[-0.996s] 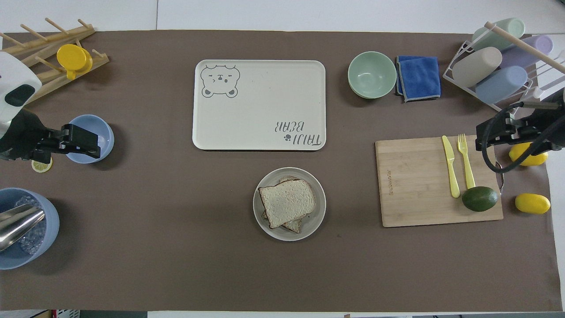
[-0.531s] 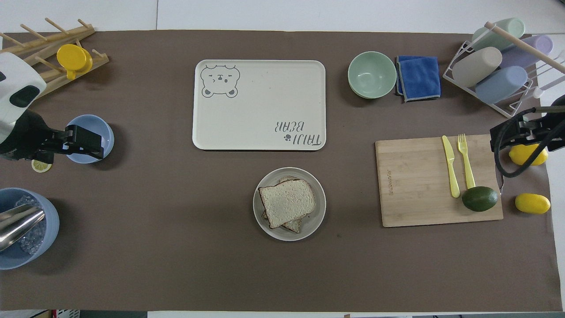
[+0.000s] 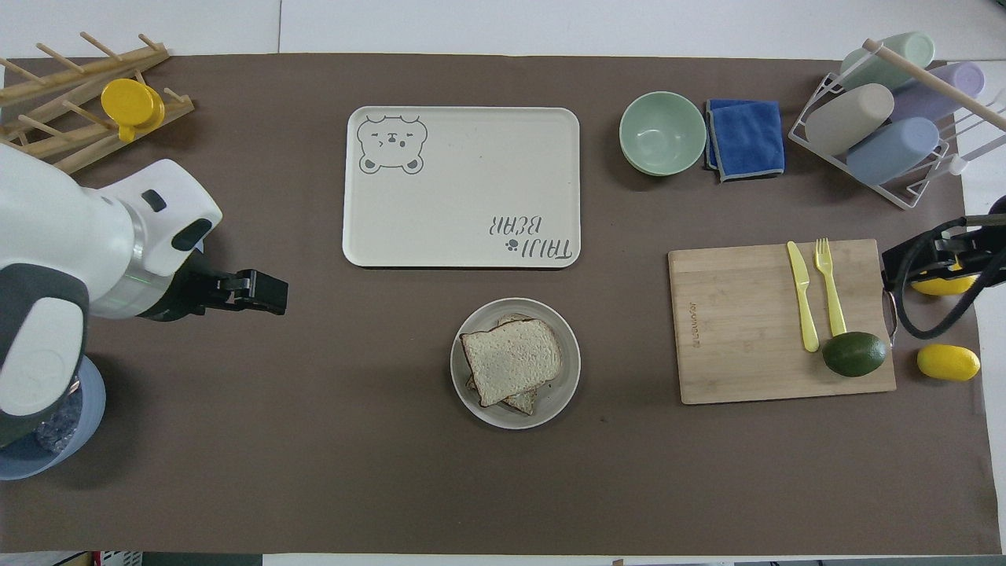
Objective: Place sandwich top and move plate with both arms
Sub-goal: 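Reach the left gripper to the rim of the grey plate, then grip the grey plate rim with the left gripper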
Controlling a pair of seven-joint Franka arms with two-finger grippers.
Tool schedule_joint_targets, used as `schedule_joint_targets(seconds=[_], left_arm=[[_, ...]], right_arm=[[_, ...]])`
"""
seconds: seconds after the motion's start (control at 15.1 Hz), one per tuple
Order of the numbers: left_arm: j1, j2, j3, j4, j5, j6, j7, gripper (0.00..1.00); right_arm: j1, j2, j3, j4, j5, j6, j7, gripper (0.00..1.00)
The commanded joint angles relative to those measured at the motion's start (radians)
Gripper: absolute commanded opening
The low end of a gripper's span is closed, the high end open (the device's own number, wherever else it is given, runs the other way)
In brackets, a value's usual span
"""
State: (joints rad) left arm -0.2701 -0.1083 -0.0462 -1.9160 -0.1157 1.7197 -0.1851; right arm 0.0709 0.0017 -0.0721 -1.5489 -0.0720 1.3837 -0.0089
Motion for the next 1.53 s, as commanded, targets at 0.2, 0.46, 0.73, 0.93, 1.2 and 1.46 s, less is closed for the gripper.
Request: schedule_joint_targets(seconds=[0.2,0.46,0.73,0.93,1.2,1.46], left_arm=[[-0.182,-0.007,0.012,-0.274,-0.077,0.303,-0.083,1.00],[-0.285,0.068,0.012,-0.383,-0.107,0.523,-0.119,1.00],[-0.293,0.102,0.011,-0.422,-0.176,0.613,-0.116,0.99],[-0.311,0.130,0.012,-0.422,-0.219,0.646,-0.116,0.90],[-0.331,0.148,0.012,-0.422,-0.263,0.672,-0.117,0.81],[-0.336,0.165,0.011,-0.417,-0.275,0.695,-0.117,0.74]], right_arm=[[-0.055,-0.022,0.020,-0.027,0.011,0.028,-0.023,1.00],[-0.054,-0.022,0.021,-0.028,0.012,0.026,-0.022,1.00],[-0.068,-0.023,0.015,-0.030,0.014,0.028,-0.022,1.00],[-0.072,-0.023,0.014,-0.033,0.014,0.026,-0.025,1.00],[-0.068,-0.020,0.017,-0.027,0.012,0.031,-0.020,1.00],[-0.072,-0.019,0.017,-0.022,0.012,0.043,-0.020,1.00]])
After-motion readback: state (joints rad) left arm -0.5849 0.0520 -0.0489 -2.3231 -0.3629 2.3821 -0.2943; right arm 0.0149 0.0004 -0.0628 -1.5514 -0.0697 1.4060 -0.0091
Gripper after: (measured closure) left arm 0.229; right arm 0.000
